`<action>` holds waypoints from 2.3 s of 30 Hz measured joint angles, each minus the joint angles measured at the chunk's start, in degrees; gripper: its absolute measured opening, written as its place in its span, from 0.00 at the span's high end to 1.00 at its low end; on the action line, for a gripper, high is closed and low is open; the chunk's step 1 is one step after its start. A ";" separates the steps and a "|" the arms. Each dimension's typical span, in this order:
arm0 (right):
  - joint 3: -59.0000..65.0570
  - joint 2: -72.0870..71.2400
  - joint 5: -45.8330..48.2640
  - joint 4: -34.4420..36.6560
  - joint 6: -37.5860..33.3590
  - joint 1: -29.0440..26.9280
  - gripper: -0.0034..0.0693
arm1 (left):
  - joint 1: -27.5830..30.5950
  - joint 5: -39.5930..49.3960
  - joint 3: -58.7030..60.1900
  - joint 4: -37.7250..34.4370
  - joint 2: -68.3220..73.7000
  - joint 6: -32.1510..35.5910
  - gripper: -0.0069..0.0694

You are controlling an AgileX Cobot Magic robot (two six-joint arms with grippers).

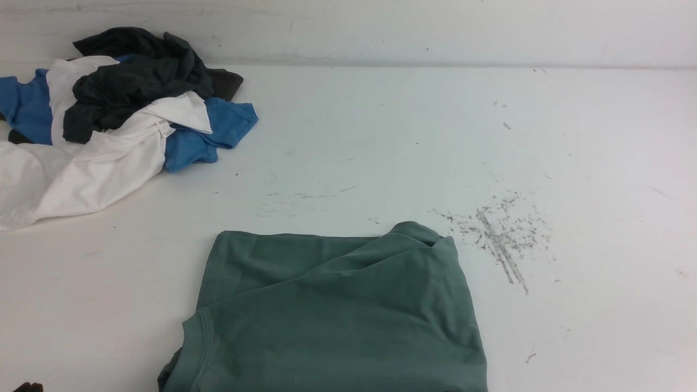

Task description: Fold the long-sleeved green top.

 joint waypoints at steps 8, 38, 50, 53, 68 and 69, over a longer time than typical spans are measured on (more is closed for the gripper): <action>0.00 0.00 0.00 0.00 0.00 0.00 0.97 | 0.07 0.05 0.00 -0.64 0.00 0.00 0.91; 0.13 0.00 -1.71 0.00 -0.07 0.00 0.97 | 0.09 0.10 0.05 -1.59 0.00 0.00 0.91; 11.36 0.00 -6.95 24.50 -21.15 0.00 0.97 | 0.15 0.10 0.05 -1.59 0.00 0.00 0.91; 14.81 0.00 -6.81 25.94 -22.70 0.00 0.97 | 0.15 0.10 0.05 -1.59 0.00 0.00 0.91; 39.32 0.31 6.78 21.12 -23.59 -30.76 0.97 | 0.15 0.10 0.05 -1.64 0.00 0.00 0.91; 39.32 0.31 6.88 21.04 -23.65 -31.23 0.97 | 0.15 0.10 0.05 -1.64 0.00 0.00 0.91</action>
